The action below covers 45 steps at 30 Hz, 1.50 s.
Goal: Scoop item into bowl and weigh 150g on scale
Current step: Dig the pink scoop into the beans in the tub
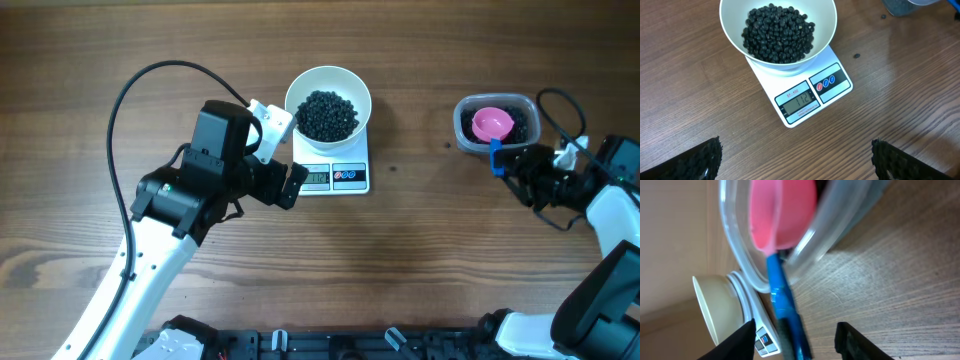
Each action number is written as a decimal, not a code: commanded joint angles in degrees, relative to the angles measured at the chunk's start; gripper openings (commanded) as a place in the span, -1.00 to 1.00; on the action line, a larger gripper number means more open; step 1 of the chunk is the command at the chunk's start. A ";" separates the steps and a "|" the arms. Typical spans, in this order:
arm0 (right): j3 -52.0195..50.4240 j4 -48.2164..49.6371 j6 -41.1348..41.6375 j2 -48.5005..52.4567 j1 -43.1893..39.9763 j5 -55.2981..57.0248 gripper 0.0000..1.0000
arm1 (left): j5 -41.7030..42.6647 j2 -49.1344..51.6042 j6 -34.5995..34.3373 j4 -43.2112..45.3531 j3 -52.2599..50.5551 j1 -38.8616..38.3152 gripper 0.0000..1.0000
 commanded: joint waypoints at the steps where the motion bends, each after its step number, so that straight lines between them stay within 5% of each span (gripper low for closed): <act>1: -2.64 2.08 2.32 0.76 0.42 -0.90 0.02 | 0.92 0.22 -0.33 0.15 1.01 -0.22 1.00; 18: -2.67 6.97 8.09 0.76 0.46 -5.09 -0.07 | 0.92 0.22 -0.33 0.15 1.01 -0.22 1.00; 45: -2.49 8.87 12.76 0.37 0.46 -11.32 -0.88 | 0.92 0.22 -0.33 0.15 1.01 -0.22 1.00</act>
